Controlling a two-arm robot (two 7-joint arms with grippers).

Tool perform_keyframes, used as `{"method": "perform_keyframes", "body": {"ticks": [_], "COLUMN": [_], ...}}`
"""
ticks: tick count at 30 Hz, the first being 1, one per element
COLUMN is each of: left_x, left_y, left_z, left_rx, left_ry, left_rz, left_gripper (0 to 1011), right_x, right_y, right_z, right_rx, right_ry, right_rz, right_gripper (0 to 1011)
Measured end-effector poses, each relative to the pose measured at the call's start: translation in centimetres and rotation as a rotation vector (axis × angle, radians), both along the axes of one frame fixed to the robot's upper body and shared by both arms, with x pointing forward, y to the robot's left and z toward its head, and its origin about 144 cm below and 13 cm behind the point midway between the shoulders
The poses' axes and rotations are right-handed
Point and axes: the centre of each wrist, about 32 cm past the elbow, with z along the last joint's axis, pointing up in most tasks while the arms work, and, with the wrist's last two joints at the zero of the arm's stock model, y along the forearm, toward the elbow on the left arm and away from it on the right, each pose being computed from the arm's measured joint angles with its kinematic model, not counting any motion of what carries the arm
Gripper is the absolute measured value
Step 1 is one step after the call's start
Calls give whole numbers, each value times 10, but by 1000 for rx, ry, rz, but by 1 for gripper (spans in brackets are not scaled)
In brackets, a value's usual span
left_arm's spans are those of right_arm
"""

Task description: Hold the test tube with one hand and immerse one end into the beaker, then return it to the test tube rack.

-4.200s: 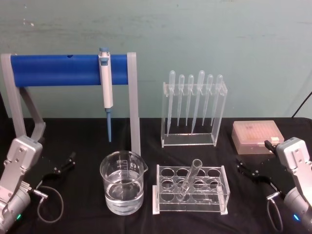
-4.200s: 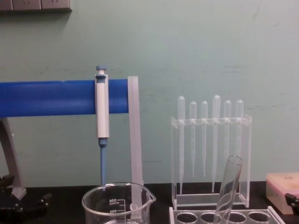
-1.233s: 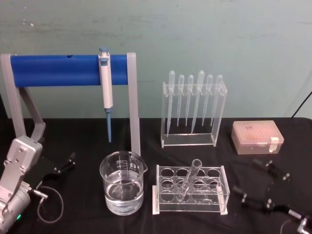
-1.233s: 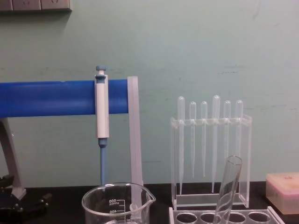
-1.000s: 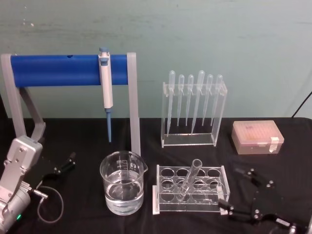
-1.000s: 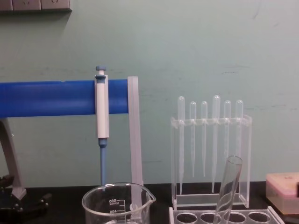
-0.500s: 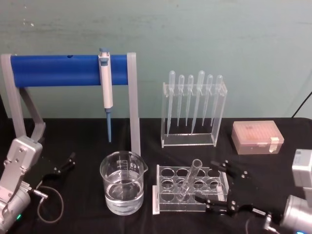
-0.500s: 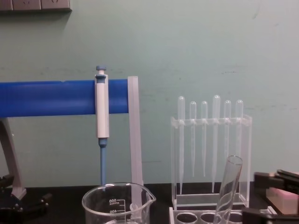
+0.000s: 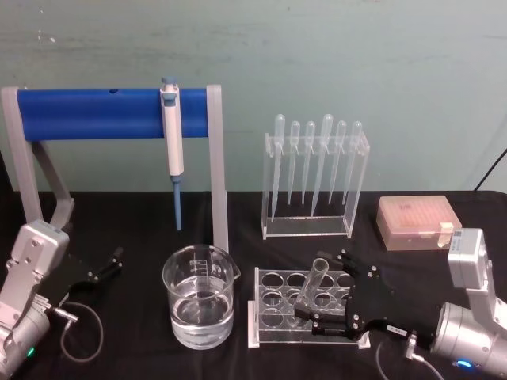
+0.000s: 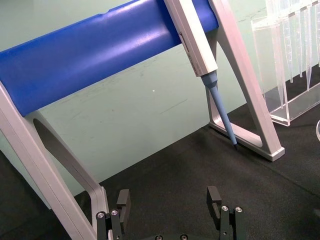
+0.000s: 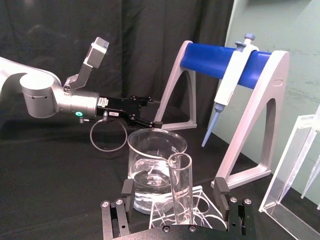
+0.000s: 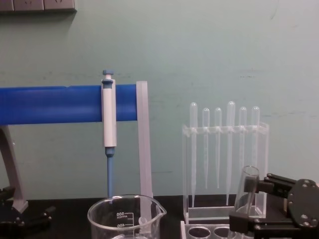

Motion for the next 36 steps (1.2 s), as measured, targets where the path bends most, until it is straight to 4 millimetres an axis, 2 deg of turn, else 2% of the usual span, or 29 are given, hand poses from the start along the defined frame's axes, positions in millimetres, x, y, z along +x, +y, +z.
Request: {"method": "perform_keyframes", "body": {"ticks": [27, 30, 36], "left_x": [0, 0, 0], "left_y": [0, 0, 0], "left_z": [0, 0, 0], "left_rx": [0, 0, 0], "left_ry": [0, 0, 0], "left_rz": [0, 0, 0], "left_gripper": [1000, 1000, 1000], "right_x": [11, 11, 11], "right_y": [0, 0, 0], "right_z": [-2, -1, -1], "right_rx": [4, 4, 4], "right_ry": [-3, -4, -5], "right_rz": [35, 35, 36], "right_gripper": [1002, 964, 790]}}
